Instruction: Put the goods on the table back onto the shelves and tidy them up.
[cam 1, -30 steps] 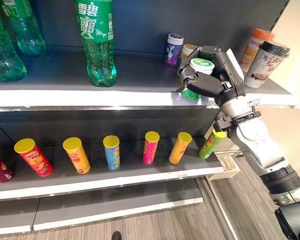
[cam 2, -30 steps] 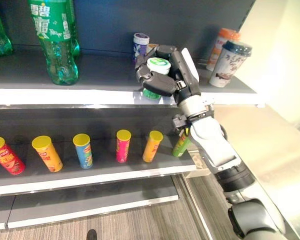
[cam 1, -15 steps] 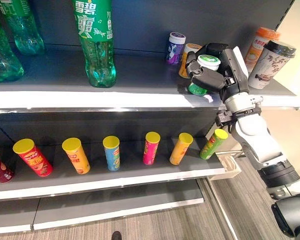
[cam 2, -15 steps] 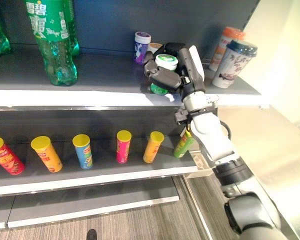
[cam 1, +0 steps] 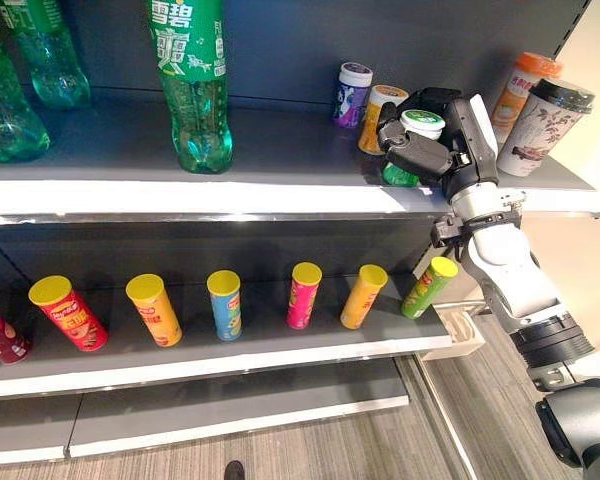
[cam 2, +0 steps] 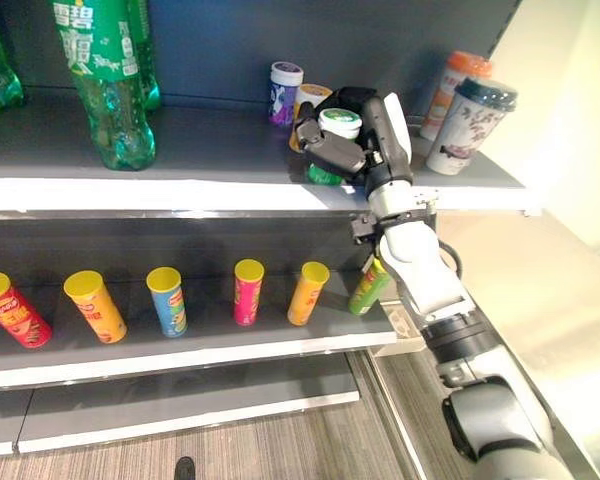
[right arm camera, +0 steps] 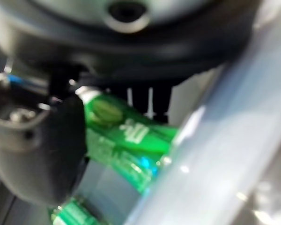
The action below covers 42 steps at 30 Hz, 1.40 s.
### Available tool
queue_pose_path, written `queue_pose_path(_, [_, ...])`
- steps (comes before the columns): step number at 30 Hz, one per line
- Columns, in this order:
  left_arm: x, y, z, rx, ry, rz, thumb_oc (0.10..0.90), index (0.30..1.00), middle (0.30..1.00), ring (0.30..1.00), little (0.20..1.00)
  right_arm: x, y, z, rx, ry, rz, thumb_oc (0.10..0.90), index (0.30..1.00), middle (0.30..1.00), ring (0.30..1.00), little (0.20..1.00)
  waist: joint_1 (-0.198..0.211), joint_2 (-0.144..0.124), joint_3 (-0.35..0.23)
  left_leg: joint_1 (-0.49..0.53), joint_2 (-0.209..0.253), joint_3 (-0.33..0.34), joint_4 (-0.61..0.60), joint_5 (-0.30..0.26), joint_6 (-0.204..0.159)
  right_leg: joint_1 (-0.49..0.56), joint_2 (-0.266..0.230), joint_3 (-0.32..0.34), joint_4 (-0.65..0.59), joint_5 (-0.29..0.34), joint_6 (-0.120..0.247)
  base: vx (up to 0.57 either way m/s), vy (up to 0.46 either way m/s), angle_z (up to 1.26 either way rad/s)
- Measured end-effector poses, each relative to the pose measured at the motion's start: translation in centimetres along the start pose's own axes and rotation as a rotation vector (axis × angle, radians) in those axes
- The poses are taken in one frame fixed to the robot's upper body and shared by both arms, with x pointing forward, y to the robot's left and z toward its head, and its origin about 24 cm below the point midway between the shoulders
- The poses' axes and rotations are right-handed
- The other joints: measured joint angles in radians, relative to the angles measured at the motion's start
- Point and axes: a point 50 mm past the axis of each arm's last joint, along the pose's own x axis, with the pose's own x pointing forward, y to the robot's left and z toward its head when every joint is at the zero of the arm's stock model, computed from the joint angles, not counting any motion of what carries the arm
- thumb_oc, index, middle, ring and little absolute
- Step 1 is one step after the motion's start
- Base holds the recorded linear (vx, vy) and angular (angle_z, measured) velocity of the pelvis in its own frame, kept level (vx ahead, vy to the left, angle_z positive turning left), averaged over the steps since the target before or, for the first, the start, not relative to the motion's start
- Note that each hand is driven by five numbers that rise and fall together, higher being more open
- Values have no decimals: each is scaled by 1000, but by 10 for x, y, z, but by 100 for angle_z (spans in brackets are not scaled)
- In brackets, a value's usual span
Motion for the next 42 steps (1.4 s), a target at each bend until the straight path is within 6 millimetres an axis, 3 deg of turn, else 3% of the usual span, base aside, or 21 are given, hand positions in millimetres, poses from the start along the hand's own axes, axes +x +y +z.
queue_pose_path(3, [-1, -2, 1, 14, -27, -6, 800, 900, 900, 900, 900, 0, 1, 1, 0, 1, 3, 800, 900, 900, 900, 900, 0, 7, 5, 4, 1, 0, 0, -2, -3, 0, 0, 1, 0, 0, 0, -24, 8, 0])
queue_pose_path(7, [-13, -4, 2, 98, -151, -49, 800, 900, 900, 900, 900, 3, -9, 5, -38, -2, -17, 800, 900, 900, 900, 900, 11, 32, 22, 4, -1, -2, 0, 2, 0, 2, 0, 0, -3, 0, 0, -40, 20, 2])
queue_pose_path(10, [-14, -4, 6, 67, -165, -80, 800, 900, 900, 900, 900, 5, -14, 9, -66, -13, -53, 800, 900, 900, 900, 900, 16, 54, 31, 4, -1, -3, 0, 2, -2, 3, 0, 0, -5, 1, 1, 0, 0, 0])
queue_pose_path(12, [-13, -4, 6, 68, -163, -80, 800, 900, 900, 900, 900, 5, -16, 10, -78, -19, -69, 800, 900, 900, 900, 900, 15, 53, 31, 4, 0, -3, 0, 2, -2, 3, 2, 0, -7, 1, 0, -16, -9, 0])
queue_pose_path(17, [-6, -9, -19, -29, -6, -55, 800, 900, 900, 900, 900, 6, -24, 13, -108, -35, -115, 800, 900, 900, 900, 900, -2, 39, 38, -8, 0, -10, 4, 5, -4, 0, 5, -3, -9, 1, 1, -15, -17, 3])
queue_pose_path(19, [-7, -20, -20, -8, 2, -90, 800, 900, 900, 900, 900, 5, -39, 18, -171, -47, -135, 800, 900, 900, 900, 900, 2, 26, 43, -10, -3, -13, 5, 11, -6, 2, 6, -5, -9, 1, 1, 1, -9, 4])
queue_pose_path(24, [-6, -18, -11, -2, -40, -78, 800, 900, 900, 900, 900, 5, -59, 29, -186, -80, -204, 800, 900, 900, 900, 900, -2, 26, 43, -4, 1, -12, 1, 11, -7, 5, 11, -2, -9, 1, 0, 1, -4, -1])
queue_pose_path(36, [-7, -20, -14, -7, -30, -79, 800, 900, 900, 900, 900, 1, -55, 73, 46, -286, -164, 800, 900, 900, 900, 900, -18, 28, 43, 0, 2, -10, 2, 5, -7, 6, 12, -1, -11, 0, 0, 0, -2, 0])
queue_pose_path(42, [-6, -21, -16, -12, -15, -79, 800, 900, 900, 900, 900, -2, -67, 89, 65, -333, -117, 800, 900, 900, 900, 900, -28, 26, 42, 8, 2, -9, 2, 5, -7, 13, 12, 0, -10, 0, 0, 0, 0, 0])
